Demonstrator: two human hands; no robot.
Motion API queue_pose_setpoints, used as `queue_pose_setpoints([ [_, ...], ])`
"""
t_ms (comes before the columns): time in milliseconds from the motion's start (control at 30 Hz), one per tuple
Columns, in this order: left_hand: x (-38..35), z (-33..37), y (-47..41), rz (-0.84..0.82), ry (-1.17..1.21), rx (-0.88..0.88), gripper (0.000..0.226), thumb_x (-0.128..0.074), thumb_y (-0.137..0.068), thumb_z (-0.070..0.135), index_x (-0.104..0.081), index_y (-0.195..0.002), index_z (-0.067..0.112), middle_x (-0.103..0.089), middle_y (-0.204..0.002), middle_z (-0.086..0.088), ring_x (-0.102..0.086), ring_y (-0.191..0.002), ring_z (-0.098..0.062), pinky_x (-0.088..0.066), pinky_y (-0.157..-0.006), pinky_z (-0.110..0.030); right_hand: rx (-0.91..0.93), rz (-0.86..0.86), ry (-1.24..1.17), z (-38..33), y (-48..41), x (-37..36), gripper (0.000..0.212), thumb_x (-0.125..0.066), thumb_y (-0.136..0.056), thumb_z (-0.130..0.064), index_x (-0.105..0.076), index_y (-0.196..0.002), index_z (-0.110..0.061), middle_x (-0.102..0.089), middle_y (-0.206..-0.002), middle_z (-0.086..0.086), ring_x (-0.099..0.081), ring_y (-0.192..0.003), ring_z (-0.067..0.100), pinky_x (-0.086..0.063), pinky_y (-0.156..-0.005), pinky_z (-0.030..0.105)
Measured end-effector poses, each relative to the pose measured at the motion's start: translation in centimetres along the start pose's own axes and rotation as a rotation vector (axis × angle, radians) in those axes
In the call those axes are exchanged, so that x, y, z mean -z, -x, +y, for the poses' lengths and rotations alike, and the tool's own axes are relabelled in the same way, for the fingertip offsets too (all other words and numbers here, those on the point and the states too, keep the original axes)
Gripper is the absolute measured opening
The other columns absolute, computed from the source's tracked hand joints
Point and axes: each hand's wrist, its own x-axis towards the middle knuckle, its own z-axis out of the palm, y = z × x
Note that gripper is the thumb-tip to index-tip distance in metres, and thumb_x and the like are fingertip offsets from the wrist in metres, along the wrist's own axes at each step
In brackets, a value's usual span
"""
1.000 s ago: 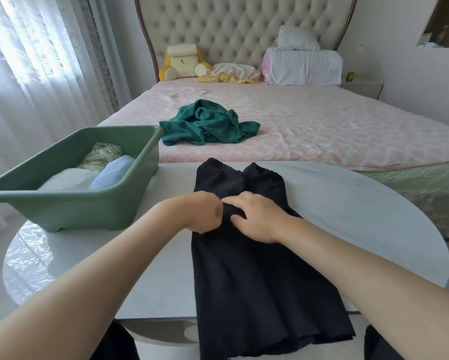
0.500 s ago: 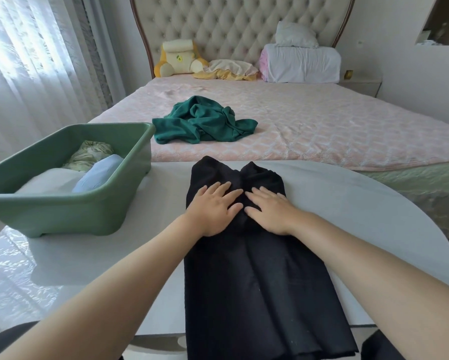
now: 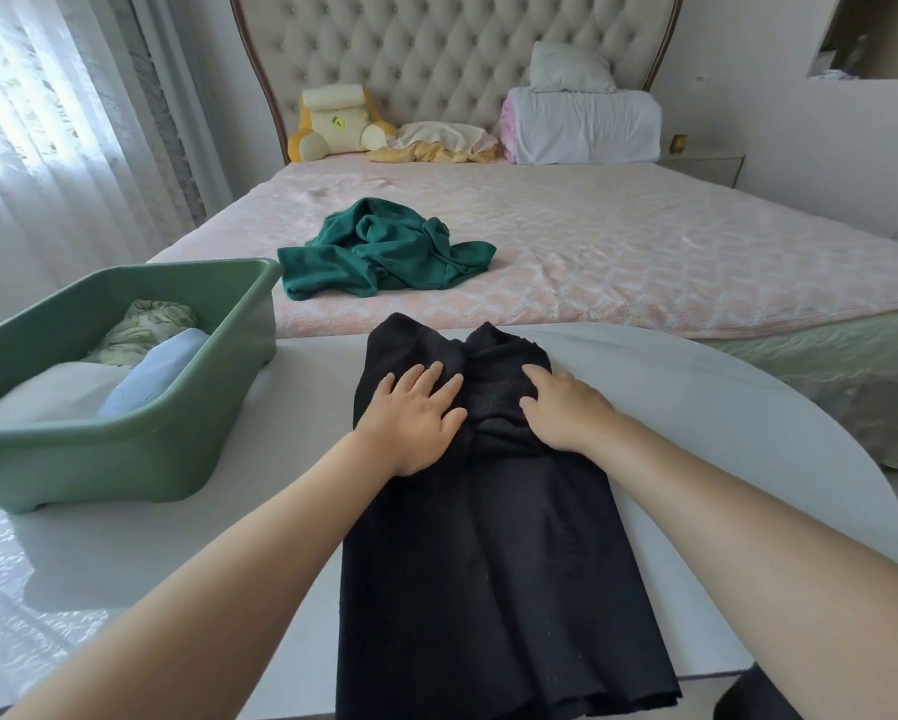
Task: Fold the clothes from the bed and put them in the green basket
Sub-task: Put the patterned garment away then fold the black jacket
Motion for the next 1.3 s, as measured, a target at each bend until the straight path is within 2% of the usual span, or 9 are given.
queue_pose_setpoints([
  [167, -0.2, 0.1, 0.5, 0.03, 0.025, 0.039, 0.058, -0.015, -0.103, 0.054, -0.01, -0.158, 0.036, 0.0, -0.167, 0.003, 0.005, -0.153, -0.02, 0.0, -0.121, -0.055, 0.085, 0.07, -0.218, -0.5, -0.2, 0.4, 0.056, -0.048, -0.097, -0.019, -0.04, -0.151, -0.031, -0.052, -0.143, 0.006, -0.052, -0.125, 0.026, -0.043, -0.103, 0.033],
  [333, 1.0, -0.9, 1.2, -0.088, 0.139, 0.089, 0.058, -0.024, -0.1, 0.062, -0.012, -0.155, 0.048, -0.002, -0.167, 0.002, 0.003, -0.153, -0.023, 0.0, -0.121, -0.054, 0.003, 0.283, -0.683, -3.1, 0.9, 2.3, 0.07, -0.063, -0.088, -0.01, -0.037, -0.15, -0.028, -0.059, -0.096, -0.006, -0.059, -0.092, 0.014, -0.049, -0.084, 0.028],
  [533, 3.5, -3.6, 1.0, 0.021, 0.942, 0.232, 0.047, -0.034, -0.103, 0.041, -0.033, -0.149, 0.039, -0.056, -0.14, 0.006, -0.047, -0.131, -0.018, -0.032, -0.102, -0.031, -0.141, -0.1, -1.438, -7.8, 1.6, 3.6, 0.031, -0.068, -0.083, 0.01, -0.066, -0.114, 0.007, -0.07, -0.114, 0.025, -0.071, -0.101, 0.036, -0.057, -0.091, 0.048],
  [767, 4.3, -6.1, 1.3, 0.168, 1.445, 0.387, 0.049, -0.032, -0.099, 0.061, -0.045, -0.138, 0.034, -0.06, -0.127, 0.001, -0.057, -0.115, -0.016, -0.041, -0.103, -0.038, 0.159, -0.28, -1.182, -13.0, 0.5, 2.6, 0.031, -0.059, -0.089, 0.006, -0.063, -0.119, -0.001, -0.067, -0.102, 0.017, -0.068, -0.098, 0.037, -0.056, -0.073, 0.033],
  [800, 4.1, -6.2, 1.4, 0.199, 1.431, 0.394, 0.051, -0.036, -0.097, 0.062, -0.045, -0.138, 0.033, -0.058, -0.13, 0.002, -0.055, -0.117, -0.017, -0.042, -0.105, -0.04, 0.182, -0.342, -1.08, -13.7, 0.5, 2.5, 0.034, -0.054, -0.091, 0.008, -0.059, -0.119, -0.011, -0.061, -0.1, 0.014, -0.051, -0.087, 0.019, -0.052, -0.067, 0.028],
  [833, 3.9, -6.4, 1.4, 0.221, 1.397, 0.401, 0.053, -0.04, -0.096, 0.061, -0.044, -0.141, 0.033, -0.056, -0.133, 0.003, -0.054, -0.119, -0.018, -0.043, -0.105, -0.04, 0.187, -0.361, -0.956, -14.1, 0.3, 2.4, 0.043, -0.048, -0.093, 0.011, -0.057, -0.127, -0.014, -0.06, -0.105, 0.012, -0.053, -0.126, 0.033, -0.051, -0.064, 0.024],
  [867, 3.9, -6.4, 1.5, 0.234, 1.354, 0.403, 0.056, -0.045, -0.095, 0.059, -0.041, -0.144, 0.032, -0.055, -0.133, 0.003, -0.055, -0.118, -0.018, -0.046, -0.1, -0.038, 0.183, -0.336, -0.821, -14.2, 0.0, 2.3, 0.05, -0.044, -0.093, 0.011, -0.058, -0.134, -0.015, -0.062, -0.114, 0.007, -0.068, -0.102, 0.027, -0.052, -0.062, 0.022],
  [1133, 2.6, -7.1, 0.5, 0.255, 1.164, 0.419, 0.05, -0.062, -0.091, 0.015, -0.045, -0.133, 0.034, -0.067, -0.08, -0.001, -0.067, -0.078, -0.02, -0.059, -0.079, -0.042, 0.312, 0.248, -0.358, -12.7, -2.5, 0.5, 0.054, -0.086, -0.07, -0.027, -0.062, -0.118, -0.027, -0.05, -0.124, -0.002, -0.05, -0.105, 0.01, -0.045, -0.098, 0.031],
  [1300, 2.1, -9.9, 0.1, 0.237, 1.318, 0.542, 0.039, -0.051, -0.087, 0.007, -0.047, -0.123, 0.021, -0.058, -0.084, -0.006, -0.066, -0.076, -0.022, -0.059, -0.084, -0.046, 0.381, 0.042, -0.1, -12.5, -4.0, 1.0, 0.112, -0.082, -0.07, -0.058, -0.021, -0.159, -0.029, -0.01, -0.167, -0.001, -0.007, -0.154, 0.02, -0.015, -0.124, 0.042],
])
